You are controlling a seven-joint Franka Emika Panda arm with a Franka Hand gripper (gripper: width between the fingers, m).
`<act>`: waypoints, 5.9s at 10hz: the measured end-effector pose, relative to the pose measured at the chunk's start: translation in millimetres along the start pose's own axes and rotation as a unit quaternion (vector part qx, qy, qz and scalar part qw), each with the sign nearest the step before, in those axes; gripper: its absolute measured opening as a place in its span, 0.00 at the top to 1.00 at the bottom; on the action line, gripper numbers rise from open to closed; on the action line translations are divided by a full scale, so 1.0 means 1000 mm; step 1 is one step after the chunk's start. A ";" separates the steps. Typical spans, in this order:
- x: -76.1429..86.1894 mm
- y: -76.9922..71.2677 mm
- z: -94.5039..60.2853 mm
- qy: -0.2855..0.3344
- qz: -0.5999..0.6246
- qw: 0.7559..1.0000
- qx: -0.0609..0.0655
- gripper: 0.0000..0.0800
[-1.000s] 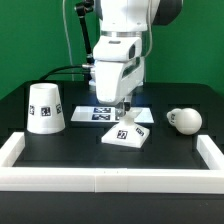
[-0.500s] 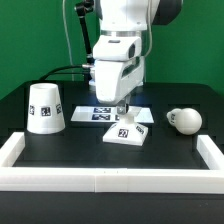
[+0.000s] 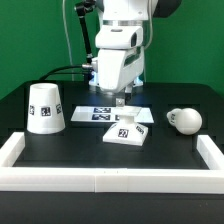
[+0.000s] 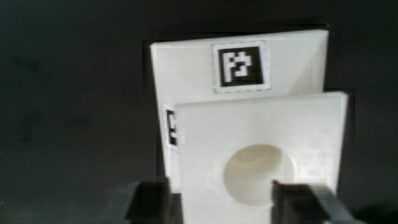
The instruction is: Assemble lamp
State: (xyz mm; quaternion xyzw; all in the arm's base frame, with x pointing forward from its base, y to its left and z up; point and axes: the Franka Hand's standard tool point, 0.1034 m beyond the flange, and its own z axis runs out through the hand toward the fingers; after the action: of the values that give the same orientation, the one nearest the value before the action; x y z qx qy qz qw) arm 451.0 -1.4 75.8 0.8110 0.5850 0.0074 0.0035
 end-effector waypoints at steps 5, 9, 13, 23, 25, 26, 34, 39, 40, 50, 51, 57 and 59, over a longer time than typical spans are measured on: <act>0.000 -0.004 0.003 0.001 -0.001 1.000 0.000 0.14; -0.001 -0.019 0.017 0.011 -0.007 1.000 -0.013 0.13; -0.003 -0.014 0.017 0.012 -0.005 1.000 -0.015 0.13; 0.001 0.000 0.025 0.010 -0.025 1.000 -0.006 0.13; 0.002 -0.002 0.027 0.010 -0.025 1.000 -0.004 0.13; 0.002 -0.002 0.027 0.010 -0.024 1.000 -0.004 0.13; 0.001 -0.002 0.027 0.010 -0.023 1.000 -0.004 0.33; 0.028 0.038 0.027 0.019 0.004 1.000 -0.013 0.33; 0.034 0.049 0.027 0.023 0.004 1.000 -0.017 0.33; 0.056 0.078 0.029 0.043 0.044 0.997 -0.040 0.33; 0.057 0.078 0.029 0.045 0.084 0.995 -0.039 0.33; 0.106 0.079 0.026 0.073 0.405 0.911 -0.032 0.33; 0.106 0.080 0.025 0.078 0.453 0.888 -0.027 0.33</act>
Offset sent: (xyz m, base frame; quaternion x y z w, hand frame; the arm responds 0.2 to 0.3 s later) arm 0.0000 0.0000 0.0000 0.0000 0.0000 0.0000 1.0000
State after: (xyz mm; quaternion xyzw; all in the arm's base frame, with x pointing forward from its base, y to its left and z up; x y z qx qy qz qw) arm 561.2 74.0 53.0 0.9841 0.1524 0.0873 -0.0246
